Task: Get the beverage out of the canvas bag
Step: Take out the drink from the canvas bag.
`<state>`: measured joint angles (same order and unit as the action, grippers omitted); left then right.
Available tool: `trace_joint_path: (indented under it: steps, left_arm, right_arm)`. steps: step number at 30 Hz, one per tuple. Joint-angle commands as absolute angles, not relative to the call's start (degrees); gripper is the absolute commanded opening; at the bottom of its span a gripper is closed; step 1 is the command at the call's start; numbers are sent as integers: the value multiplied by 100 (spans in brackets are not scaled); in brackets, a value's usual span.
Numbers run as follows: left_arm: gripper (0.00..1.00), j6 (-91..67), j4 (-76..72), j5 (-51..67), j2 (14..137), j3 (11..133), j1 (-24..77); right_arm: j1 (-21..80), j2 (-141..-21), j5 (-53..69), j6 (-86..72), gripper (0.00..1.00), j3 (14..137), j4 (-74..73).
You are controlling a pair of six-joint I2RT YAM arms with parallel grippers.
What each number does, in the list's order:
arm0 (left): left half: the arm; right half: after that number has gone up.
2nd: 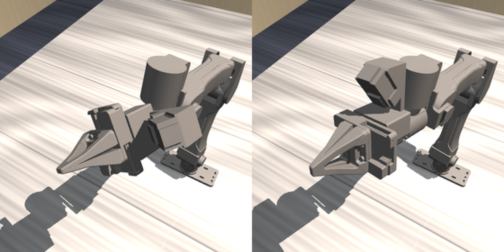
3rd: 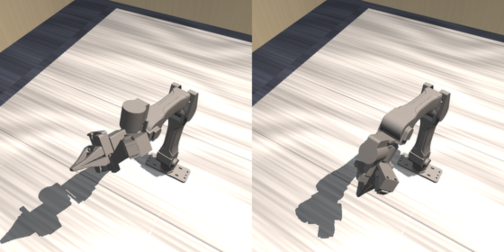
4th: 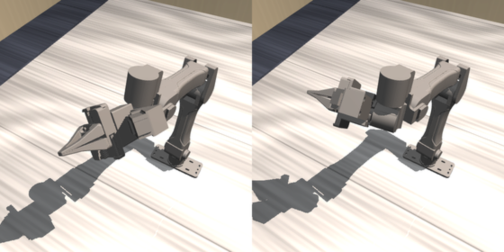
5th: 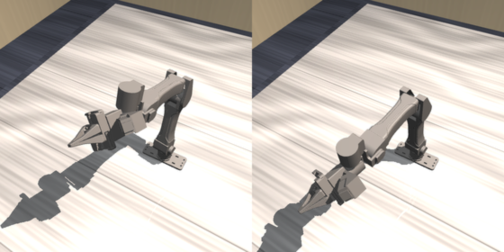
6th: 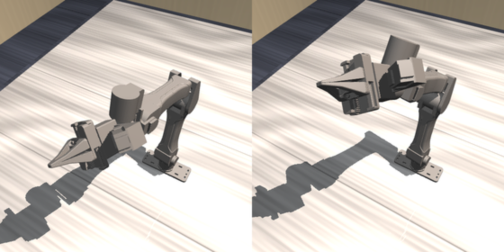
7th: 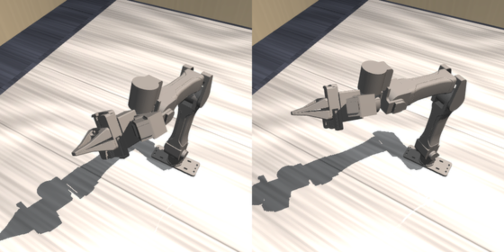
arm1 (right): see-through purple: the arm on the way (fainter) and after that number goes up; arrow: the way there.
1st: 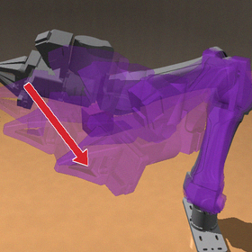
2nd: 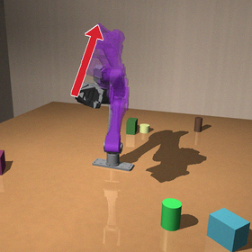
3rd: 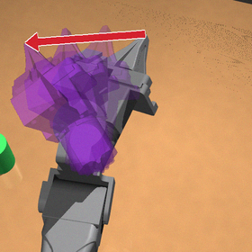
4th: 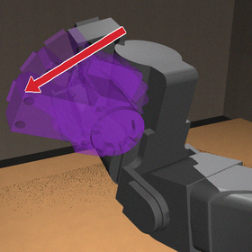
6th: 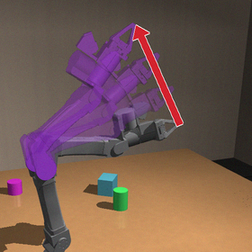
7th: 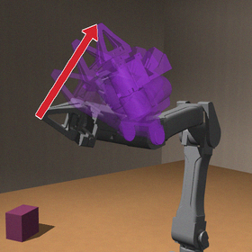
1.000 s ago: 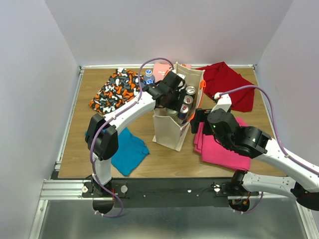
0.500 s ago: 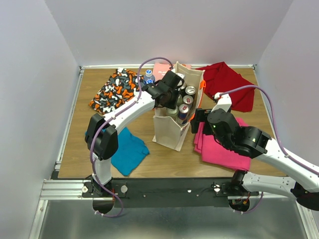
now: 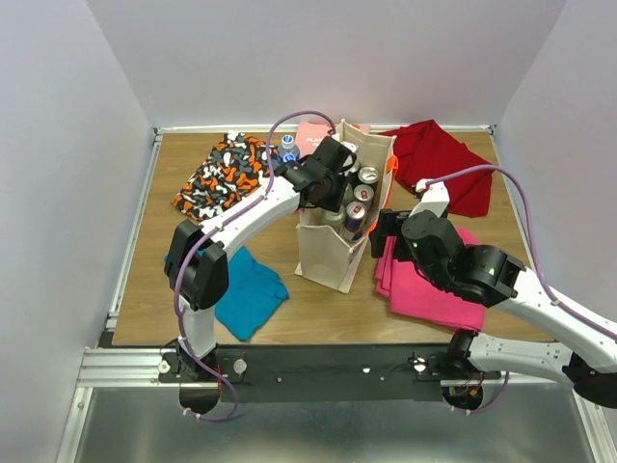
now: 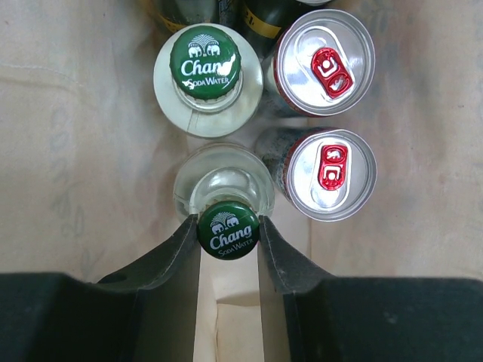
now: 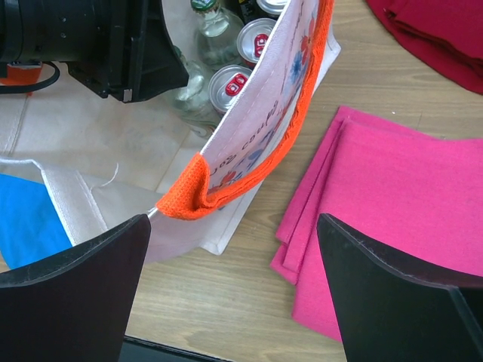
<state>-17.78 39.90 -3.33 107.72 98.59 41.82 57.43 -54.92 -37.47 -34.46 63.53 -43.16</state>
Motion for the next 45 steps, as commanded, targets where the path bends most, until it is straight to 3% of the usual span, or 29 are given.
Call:
trace_joint_path:
  steps: [1,8,32,45]
  left_arm:
    - [0,-1697,4078,-79,10653,10265,4210]
    - [0,-1530,4517,-123,10687,11012,4210]
    - [0,-1433,4553,-343,10670,11224,4210]
    - [0,-1038,5737,191,10802,12434,4210]
  right_arm:
    - [5766,-5326,-4016,-3454,100,6328,-4412]
    - [5766,-5282,-4069,-3454,100,6293,-4359]
    - [5774,-5098,-4148,-3542,100,6258,-4482]
    - [5774,-5054,-4166,-3612,100,6196,-4535]
